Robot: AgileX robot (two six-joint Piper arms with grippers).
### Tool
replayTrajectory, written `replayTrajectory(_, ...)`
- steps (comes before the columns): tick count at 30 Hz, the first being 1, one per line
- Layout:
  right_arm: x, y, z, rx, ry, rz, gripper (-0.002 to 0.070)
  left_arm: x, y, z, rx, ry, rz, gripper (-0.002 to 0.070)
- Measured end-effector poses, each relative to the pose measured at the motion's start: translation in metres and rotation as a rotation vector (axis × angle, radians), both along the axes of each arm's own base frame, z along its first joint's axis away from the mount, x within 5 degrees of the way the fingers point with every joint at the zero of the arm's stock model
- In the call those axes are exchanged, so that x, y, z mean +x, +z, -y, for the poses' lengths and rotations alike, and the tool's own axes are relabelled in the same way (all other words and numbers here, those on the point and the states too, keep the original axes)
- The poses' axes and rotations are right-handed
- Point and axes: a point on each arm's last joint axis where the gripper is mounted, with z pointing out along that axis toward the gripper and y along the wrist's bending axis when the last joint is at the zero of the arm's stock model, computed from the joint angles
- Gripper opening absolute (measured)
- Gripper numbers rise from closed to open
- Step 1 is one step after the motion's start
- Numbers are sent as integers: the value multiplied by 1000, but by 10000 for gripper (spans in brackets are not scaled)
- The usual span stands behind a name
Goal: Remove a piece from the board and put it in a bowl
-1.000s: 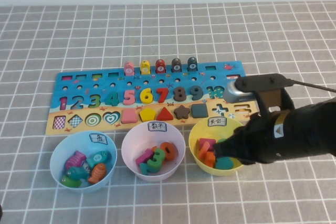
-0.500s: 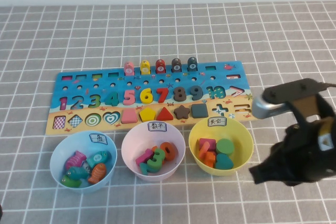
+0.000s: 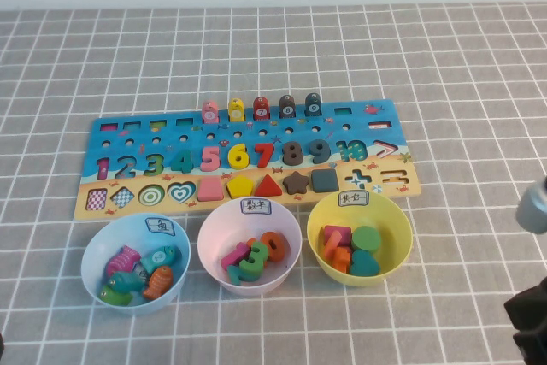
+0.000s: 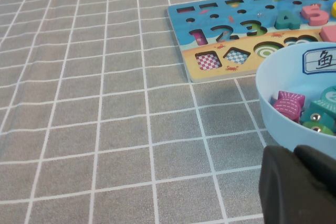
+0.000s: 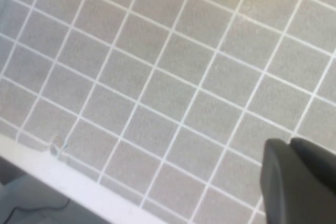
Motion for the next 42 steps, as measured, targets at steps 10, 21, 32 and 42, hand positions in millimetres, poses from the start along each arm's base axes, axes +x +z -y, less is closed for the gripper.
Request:
replayTrajectory(10, -10, -57, 13, 75, -16, 152, -16, 0, 0, 0, 0, 0, 0, 2)
replayTrajectory(21, -35, -116, 74, 296, -349, 634, -17, 0, 0, 0, 0, 0, 0, 2)
replayTrajectory(32, -67, -137, 96, 287, -499, 863, -17, 0, 0, 0, 0, 0, 0, 2)
replayTrajectory(42, -71, -147, 93, 200, -391, 782, -17, 0, 0, 0, 0, 0, 0, 2)
